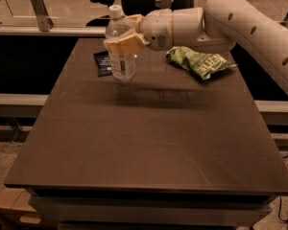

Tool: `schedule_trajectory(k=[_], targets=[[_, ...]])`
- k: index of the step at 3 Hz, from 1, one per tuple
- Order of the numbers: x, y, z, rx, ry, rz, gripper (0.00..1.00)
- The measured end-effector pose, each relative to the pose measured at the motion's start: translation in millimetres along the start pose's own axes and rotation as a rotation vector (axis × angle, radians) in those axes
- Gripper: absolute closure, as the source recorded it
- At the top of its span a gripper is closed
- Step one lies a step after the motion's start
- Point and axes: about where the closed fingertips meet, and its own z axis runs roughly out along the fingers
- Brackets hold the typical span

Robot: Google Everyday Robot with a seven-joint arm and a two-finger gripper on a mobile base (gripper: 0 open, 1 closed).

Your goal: Move blue plastic bottle near rxbar blueberry

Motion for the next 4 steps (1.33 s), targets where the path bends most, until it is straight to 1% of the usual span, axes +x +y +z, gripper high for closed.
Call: schedule_trajectory(k=[2, 3, 4], targets=[[16.4, -13.1, 5.0, 0.022, -0.034, -0.015, 1.00], [29.6, -19.5, 7.1, 0.032, -0.041, -0.012, 1.00], [48.4, -22.4, 16.1, 0.026, -0.037, 0.011, 1.00]])
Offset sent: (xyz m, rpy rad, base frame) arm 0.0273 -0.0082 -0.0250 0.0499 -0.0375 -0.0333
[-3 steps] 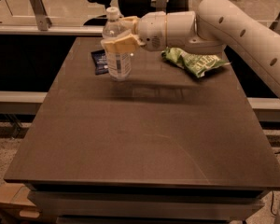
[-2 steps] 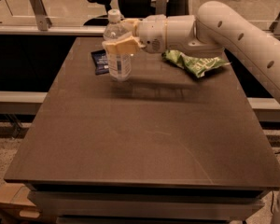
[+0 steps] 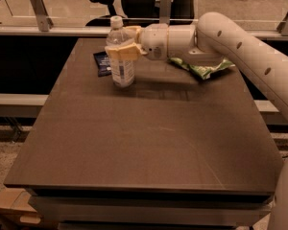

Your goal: Move blue plastic bottle near rxbar blueberry

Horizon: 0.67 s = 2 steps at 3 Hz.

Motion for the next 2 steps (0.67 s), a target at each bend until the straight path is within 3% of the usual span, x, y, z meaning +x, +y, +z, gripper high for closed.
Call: schedule_trajectory(k=[1, 2], targets=[[-0.8, -0.5, 1.5, -0.003, 0.004, 0.005, 1.00], [-4.4, -1.0, 1.0, -0.003, 0.004, 0.006, 0.82]])
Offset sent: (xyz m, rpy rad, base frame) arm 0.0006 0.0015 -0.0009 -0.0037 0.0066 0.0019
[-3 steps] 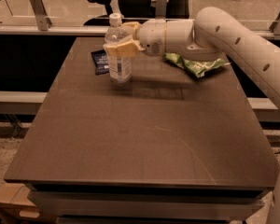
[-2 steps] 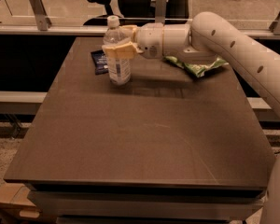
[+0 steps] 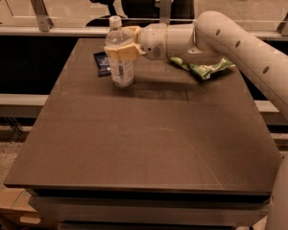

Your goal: Move blue plastic bottle near rxbar blueberry

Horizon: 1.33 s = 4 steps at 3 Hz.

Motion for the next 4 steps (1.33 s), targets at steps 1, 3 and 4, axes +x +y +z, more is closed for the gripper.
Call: schedule_trajectory(k=[1, 3, 4], targets=[[-0.1, 0.0, 0.1, 0.000, 0.000, 0.000, 0.59], [-1.0, 1.1, 2.5, -0.004, -0.001, 0.000, 0.13], [-1.7, 2.4, 5.1, -0.009, -0.003, -0.001, 0.00]])
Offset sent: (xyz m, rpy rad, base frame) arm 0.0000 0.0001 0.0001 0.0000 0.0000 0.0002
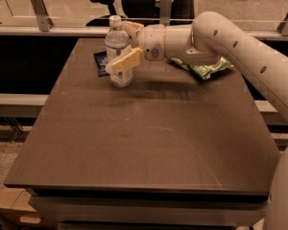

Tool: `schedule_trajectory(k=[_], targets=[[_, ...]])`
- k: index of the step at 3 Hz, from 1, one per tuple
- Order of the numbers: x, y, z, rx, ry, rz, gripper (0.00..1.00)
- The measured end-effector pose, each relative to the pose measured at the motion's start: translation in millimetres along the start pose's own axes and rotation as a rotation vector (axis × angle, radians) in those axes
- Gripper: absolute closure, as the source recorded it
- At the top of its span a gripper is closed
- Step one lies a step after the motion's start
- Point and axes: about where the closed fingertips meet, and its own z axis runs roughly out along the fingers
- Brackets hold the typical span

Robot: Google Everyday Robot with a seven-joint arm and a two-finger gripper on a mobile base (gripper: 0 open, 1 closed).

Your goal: Move blue plastic bottle near rxbar blueberry

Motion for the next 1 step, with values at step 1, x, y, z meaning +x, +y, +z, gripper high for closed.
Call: schedule_trajectory(k=[1], targets=[[0.0, 0.0, 0.1, 0.000, 0.000, 0.000, 0.00]])
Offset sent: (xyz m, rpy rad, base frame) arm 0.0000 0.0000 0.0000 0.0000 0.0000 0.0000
